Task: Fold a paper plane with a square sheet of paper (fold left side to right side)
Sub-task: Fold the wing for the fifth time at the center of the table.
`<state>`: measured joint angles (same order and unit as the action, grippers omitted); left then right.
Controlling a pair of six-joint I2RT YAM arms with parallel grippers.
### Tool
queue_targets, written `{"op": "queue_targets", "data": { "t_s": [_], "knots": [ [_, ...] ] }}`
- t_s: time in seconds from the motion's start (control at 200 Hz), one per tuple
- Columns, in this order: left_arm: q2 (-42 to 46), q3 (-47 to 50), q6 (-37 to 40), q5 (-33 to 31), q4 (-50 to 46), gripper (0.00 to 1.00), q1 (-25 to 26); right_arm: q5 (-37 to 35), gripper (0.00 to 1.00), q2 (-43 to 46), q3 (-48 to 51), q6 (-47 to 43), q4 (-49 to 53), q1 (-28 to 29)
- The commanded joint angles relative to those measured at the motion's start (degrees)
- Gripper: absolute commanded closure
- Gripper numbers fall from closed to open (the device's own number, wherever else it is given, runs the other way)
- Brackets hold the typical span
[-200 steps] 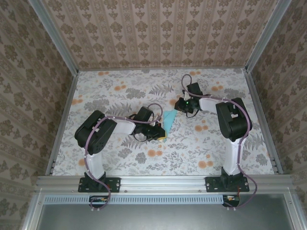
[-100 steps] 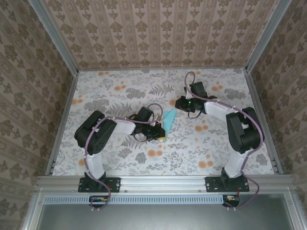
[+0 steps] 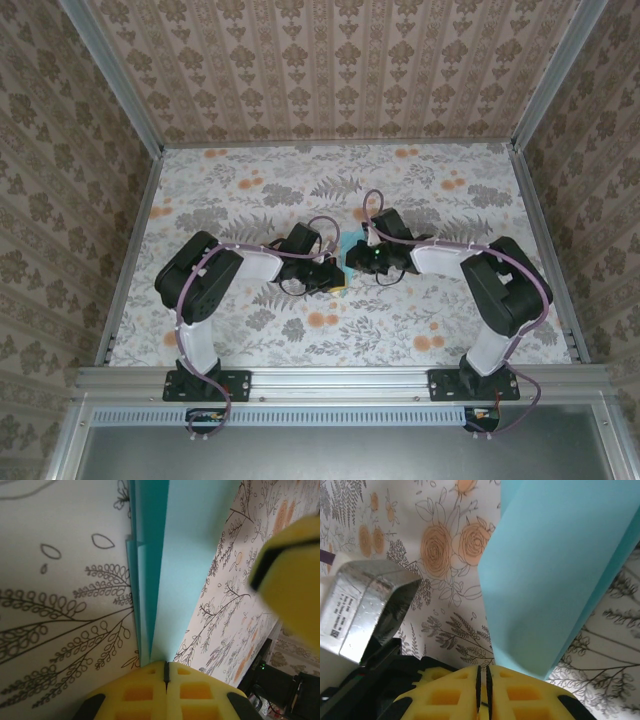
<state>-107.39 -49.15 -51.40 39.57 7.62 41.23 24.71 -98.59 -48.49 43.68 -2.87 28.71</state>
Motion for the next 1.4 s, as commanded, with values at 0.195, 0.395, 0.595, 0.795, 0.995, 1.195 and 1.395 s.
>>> {"op": "queue_targets", "data": {
  "t_s": [0.195,0.395,0.595,0.795,0.995,1.195,1.395],
  "knots": [
    [-1.6,2.5,0.8,-4.3,-9.6,1.0,0.6,0.3,0.86,-2.3,1.3,2.8,-1.9,1.3],
    [-1.6,2.4,0.9,-4.2,-9.9,1.0,0.6,-0.4,0.87,-4.8,1.1,3.1,-2.1,1.3],
    [-1.7,2.1,0.9,-4.1,-10.1,1.0,0.5,-3.2,0.87,-6.1,0.1,0.3,1.4,1.0],
    [-1.9,2.0,0.9,-3.9,-10.1,1.0,0.5,-3.7,0.87,-6.5,0.6,-0.9,1.2,-1.5],
    [-2.1,1.9,0.9,-3.8,-10.1,1.0,0.5,-2.2,0.87,-6.8,-1.8,-2.1,1.1,-4.1],
    [-1.9,2.0,0.9,-4.0,-10.1,1.0,0.6,-1.3,0.87,-8.0,-4.8,-3.0,2.2,-6.1],
    [-1.7,2.1,0.9,-4.1,-9.9,1.0,0.6,-0.3,0.87,-4.8,-5.6,-3.0,2.9,-6.0]
  ]
}}
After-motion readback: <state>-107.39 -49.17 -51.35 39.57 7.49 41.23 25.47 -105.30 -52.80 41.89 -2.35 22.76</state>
